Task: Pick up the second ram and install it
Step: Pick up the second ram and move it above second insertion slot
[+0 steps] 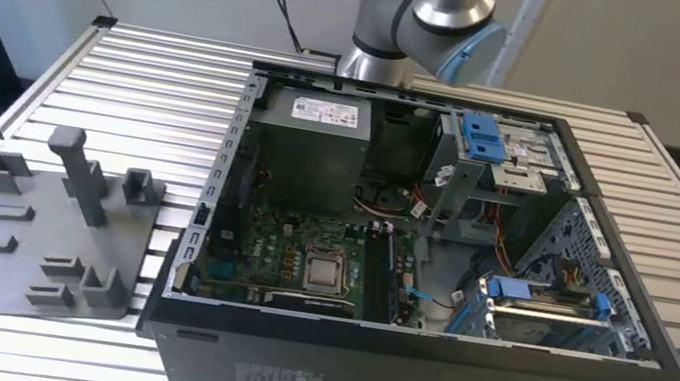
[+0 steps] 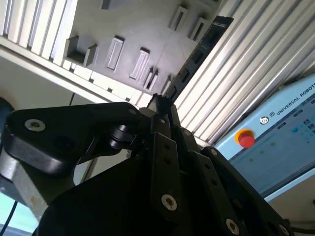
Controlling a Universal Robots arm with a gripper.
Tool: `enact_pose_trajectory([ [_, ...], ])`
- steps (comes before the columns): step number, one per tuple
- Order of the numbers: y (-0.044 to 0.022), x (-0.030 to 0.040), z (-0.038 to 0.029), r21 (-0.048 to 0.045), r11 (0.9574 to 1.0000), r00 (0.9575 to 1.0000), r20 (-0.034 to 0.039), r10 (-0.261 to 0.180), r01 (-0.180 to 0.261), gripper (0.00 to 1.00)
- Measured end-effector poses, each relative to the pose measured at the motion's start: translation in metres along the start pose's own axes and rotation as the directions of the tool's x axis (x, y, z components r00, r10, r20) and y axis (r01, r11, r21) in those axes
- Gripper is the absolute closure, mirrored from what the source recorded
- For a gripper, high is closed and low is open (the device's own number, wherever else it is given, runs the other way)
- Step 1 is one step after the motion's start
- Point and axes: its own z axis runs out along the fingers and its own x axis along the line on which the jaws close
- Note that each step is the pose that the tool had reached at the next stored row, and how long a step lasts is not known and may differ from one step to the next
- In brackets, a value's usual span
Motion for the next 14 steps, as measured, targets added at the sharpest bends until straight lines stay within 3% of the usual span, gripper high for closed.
enact_pose_trajectory([
  [7, -0.0009, -0.0001, -0.0006, -0.0003, 1.0, 1.0, -0.0003, 0.0, 0.0, 0.85],
  [14, -0.0075, -0.0003, -0.0005, -0.0001, 1.0, 1.0, -0.0001, 0.0, 0.0, 0.85],
])
